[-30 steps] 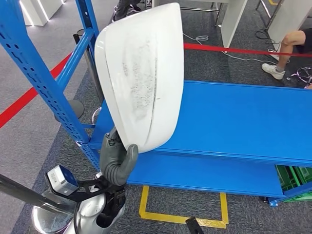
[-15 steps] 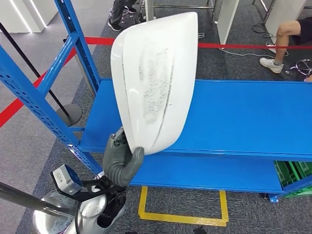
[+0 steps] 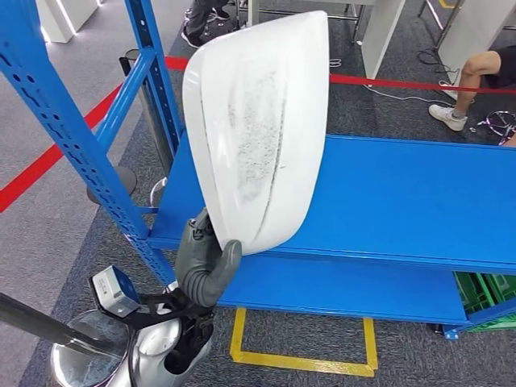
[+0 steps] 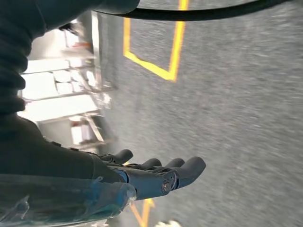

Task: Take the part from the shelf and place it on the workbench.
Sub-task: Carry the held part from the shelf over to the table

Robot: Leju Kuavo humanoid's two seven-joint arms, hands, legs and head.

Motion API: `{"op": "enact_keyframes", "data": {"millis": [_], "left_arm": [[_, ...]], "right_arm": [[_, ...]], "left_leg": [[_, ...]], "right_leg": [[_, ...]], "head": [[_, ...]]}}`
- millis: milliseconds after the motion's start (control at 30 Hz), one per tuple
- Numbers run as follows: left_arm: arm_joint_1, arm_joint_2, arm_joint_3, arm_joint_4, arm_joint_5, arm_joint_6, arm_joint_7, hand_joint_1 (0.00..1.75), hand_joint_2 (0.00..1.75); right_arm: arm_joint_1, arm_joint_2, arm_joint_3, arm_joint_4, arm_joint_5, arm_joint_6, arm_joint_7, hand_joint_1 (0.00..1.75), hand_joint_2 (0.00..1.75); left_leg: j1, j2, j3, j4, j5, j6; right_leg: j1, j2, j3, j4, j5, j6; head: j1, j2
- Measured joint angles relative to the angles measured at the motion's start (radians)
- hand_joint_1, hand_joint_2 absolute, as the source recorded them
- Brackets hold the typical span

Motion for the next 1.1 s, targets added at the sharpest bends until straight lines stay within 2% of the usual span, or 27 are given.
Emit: {"op": "enact_keyframes", "data": {"millis": [33, 100, 133, 167, 267, 333, 367, 433, 467, 500, 533, 567, 633, 667, 700, 767, 800, 833, 867, 900, 967, 1000, 1033, 1067, 1100], "left_arm": [[0.0, 0.0, -0.001, 0.001, -0.002, -0.001, 0.002, 1.75, 1.75], [-0.002, 0.0, -0.004, 0.002, -0.004, -0.001, 0.005, 1.75, 1.75], [-0.003, 0.0, -0.004, 0.002, -0.006, -0.001, 0.006, 1.75, 1.75], [-0.004, 0.0, -0.005, 0.003, -0.008, 0.0, 0.008, 1.75, 1.75], [-0.009, 0.0, -0.01, 0.005, -0.007, 0.0, 0.019, 1.75, 1.75], [-0.013, 0.0, -0.015, 0.007, -0.001, -0.002, 0.027, 1.75, 1.75], [-0.015, 0.0, -0.018, 0.008, 0.0, -0.002, 0.028, 1.75, 1.75], [-0.017, 0.0, -0.02, 0.012, 0.003, -0.002, 0.029, 1.75, 1.75], [-0.017, 0.001, -0.02, 0.014, 0.004, -0.002, 0.03, 1.75, 1.75], [-0.017, 0.001, -0.021, 0.016, 0.005, -0.002, 0.031, 1.75, 1.75], [-0.017, 0.001, -0.021, 0.018, 0.006, -0.002, 0.032, 1.75, 1.75], [-0.017, 0.001, -0.021, 0.019, 0.006, -0.002, 0.033, 1.75, 1.75], [-0.019, 0.0, -0.022, 0.02, 0.006, -0.002, 0.034, 1.75, 1.75], [-0.02, 0.0, -0.022, 0.02, 0.006, -0.002, 0.035, 1.75, 1.75], [-0.021, -0.001, -0.023, 0.02, 0.006, -0.002, 0.035, 1.75, 1.75], [-0.022, -0.001, -0.023, 0.021, 0.007, -0.003, 0.036, 1.75, 1.75], [-0.022, -0.002, -0.023, 0.022, 0.007, -0.003, 0.037, 1.75, 1.75], [-0.022, -0.002, -0.023, 0.022, 0.007, -0.003, 0.037, 1.75, 1.75], [-0.023, -0.003, -0.023, 0.023, 0.008, -0.003, 0.038, 1.75, 1.75], [-0.023, -0.003, -0.023, 0.023, 0.008, -0.003, 0.038, 1.75, 1.75], [-0.023, -0.003, -0.023, 0.025, 0.008, -0.003, 0.039, 1.75, 1.75], [-0.023, -0.003, -0.023, 0.027, 0.008, -0.003, 0.04, 1.75, 1.75], [-0.023, -0.003, -0.023, 0.029, 0.008, -0.003, 0.04, 1.75, 1.75], [-0.023, -0.003, -0.023, 0.03, 0.008, -0.003, 0.04, 1.75, 1.75], [-0.023, -0.003, -0.023, 0.03, 0.008, -0.003, 0.04, 1.75, 1.75]], "right_arm": [[0.001, -0.002, -0.001, 0.0, 0.0, 0.0, 0.02, 0.0, 1.75], [0.0, -0.005, -0.002, 0.0, 0.0, 0.005, 0.049, 0.0, 1.75], [-0.001, -0.007, -0.003, 0.0, 0.0, 0.01, 0.062, 0.0, 1.75], [-0.002, -0.009, -0.005, 0.0, -0.001, 0.018, 0.075, 0.0, 1.75], [-0.003, -0.012, -0.015, 0.0, -0.01, 0.054, 0.123, 0.0, 1.75], [-0.002, -0.013, -0.02, 0.0, -0.014, 0.069, 0.143, 0.0, 1.75], [-0.002, -0.014, -0.022, 0.0, -0.014, 0.072, 0.147, 0.0, 1.75], [-0.003, -0.015, -0.025, 0.0, -0.014, 0.075, 0.151, 0.0, 1.75], [-0.003, -0.015, -0.026, 0.0, -0.015, 0.076, 0.151, 0.0, 1.75], [-0.002, -0.016, -0.028, 0.0, -0.016, 0.078, 0.152, 0.0, 1.75], [-0.002, -0.017, -0.029, 0.0, -0.017, 0.08, 0.152, 0.0, 1.75], [-0.002, -0.017, -0.031, 0.0, -0.018, 0.081, 0.152, 0.0, 1.75], [-0.003, -0.017, -0.035, 0.0, -0.02, 0.083, 0.152, 0.0, 1.75], [-0.003, -0.018, -0.036, 0.0, -0.02, 0.083, 0.152, 0.0, 1.75], [-0.003, -0.018, -0.037, 0.0, -0.02, 0.083, 0.152, 0.0, 1.75], [-0.003, -0.019, -0.039, 0.0, -0.021, 0.083, 0.151, 0.0, 1.75], [-0.003, -0.019, -0.04, 0.0, -0.022, 0.083, 0.15, 0.0, 1.75], [-0.002, -0.019, -0.041, 0.0, -0.023, 0.083, 0.148, 0.0, 1.75], [-0.002, -0.019, -0.042, 0.0, -0.024, 0.084, 0.147, 0.0, 1.75], [-0.002, -0.019, -0.043, 0.0, -0.024, 0.084, 0.146, 0.0, 1.75], [-0.002, -0.019, -0.044, 0.0, -0.025, 0.085, 0.143, 0.0, 1.75], [-0.002, -0.019, -0.044, 0.0, -0.025, 0.085, 0.141, 0.0, 1.75], [-0.002, -0.019, -0.044, 0.0, -0.025, 0.085, 0.139, 0.0, 1.75], [-0.002, -0.019, -0.045, 0.0, -0.025, 0.085, 0.138, 0.0, 1.75], [-0.003, -0.02, -0.045, 0.0, -0.025, 0.085, 0.138, 0.0, 1.75]], "left_leg": [[-0.001, -0.001, 0.002, 0.0, 0.0, 0.0], [-0.001, -0.002, 0.006, 0.0, -0.003, -0.003], [-0.003, -0.003, 0.008, 0.002, -0.004, -0.007], [-0.005, -0.003, 0.008, 0.003, -0.004, -0.011], [-0.005, -0.003, 0.006, 0.002, -0.001, -0.027], [-0.004, -0.002, -0.004, 0.023, -0.02, -0.038], [-0.003, -0.002, -0.02, 0.059, -0.046, -0.044], [-0.001, -0.001, -0.076, 0.187, -0.115, -0.052], [0.0, -0.001, -0.101, 0.245, -0.139, -0.054], [0.0, -0.001, -0.113, 0.276, -0.146, -0.055], [0.001, -0.001, -0.106, 0.269, -0.134, -0.054], [0.001, 0.0, -0.08, 0.226, -0.107, -0.052], [0.001, 0.0, -0.001, 0.092, -0.054, -0.048], [0.0, 0.0, 0.027, 0.04, -0.039, -0.043], [-0.001, -0.001, 0.041, 0.01, -0.033, -0.039], [-0.003, -0.004, 0.037, 0.001, -0.027, -0.024], [-0.003, -0.003, 0.034, -0.001, -0.021, -0.017], [-0.002, -0.002, 0.03, -0.003, -0.015, -0.008], [-0.001, -0.001, 0.025, -0.006, -0.008, -0.001], [0.0, 0.001, 0.018, -0.007, -0.002, 0.004], [-0.003, 0.002, 0.0, -0.007, 0.012, 0.009], [-0.004, 0.002, -0.01, -0.007, 0.019, 0.009], [-0.004, 0.002, -0.02, -0.006, 0.027, 0.008], [-0.005, 0.002, -0.029, -0.006, 0.035, 0.007], [-0.005, 0.001, -0.036, -0.006, 0.042, 0.004]], "right_leg": [[0.0, 0.0, 0.008, -0.024, 0.024, -0.002], [0.001, 0.0, 0.068, -0.157, 0.096, -0.006], [0.001, 0.0, 0.099, -0.221, 0.121, -0.008], [0.002, 0.001, 0.119, -0.263, 0.134, -0.011], [0.005, 0.004, 0.126, -0.28, 0.141, -0.024], [0.002, 0.003, 0.125, -0.283, 0.146, -0.035], [0.0, 0.002, 0.124, -0.284, 0.148, -0.04], [-0.001, 0.0, 0.12, -0.284, 0.152, -0.046], [-0.001, -0.001, 0.117, -0.284, 0.155, -0.047], [-0.001, -0.001, 0.115, -0.284, 0.157, -0.047], [-0.001, -0.001, 0.112, -0.284, 0.159, -0.045], [-0.001, -0.001, 0.11, -0.284, 0.161, -0.043], [0.0, 0.001, 0.106, -0.282, 0.166, -0.036], [0.002, 0.001, 0.103, -0.281, 0.169, -0.031], [0.003, 0.001, 0.1, -0.281, 0.173, -0.025], [0.002, 0.001, 0.097, -0.287, 0.183, -0.012], [0.0, 0.001, 0.093, -0.286, 0.181, -0.006], [-0.001, 0.001, 0.086, -0.272, 0.165, -0.001], [-0.001, 0.001, 0.072, -0.238, 0.135, 0.002], [-0.001, 0.0, 0.052, -0.183, 0.092, 0.004], [-0.001, 0.0, 0.011, -0.051, 0.014, 0.008], [0.0, 0.0, 0.005, -0.012, -0.002, 0.008], [0.001, 0.0, 0.019, -0.01, 0.002, 0.007], [0.001, 0.0, 0.052, -0.047, 0.022, 0.005], [0.001, 0.0, 0.101, -0.113, 0.048, 0.003]], "head": [[0.0, 0.0], [0.0, 0.0], [0.0, 0.0], [-0.001, 0.0], [-0.002, 0.0], [-0.004, 0.0], [-0.005, 0.0], [-0.008, 0.0], [-0.008, 0.0], [-0.008, 0.0], [-0.008, 0.0], [-0.008, 0.0], [-0.009, 0.0], [-0.008, 0.0], [-0.009, 0.0], [-0.008, 0.0], [-0.008, 0.0], [-0.007, 0.0], [-0.005, 0.0], [-0.003, 0.0], [-0.001, 0.0], [-0.001, 0.0], [-0.001, 0.0], [-0.001, 0.0], [-0.001, 0.0]]}}
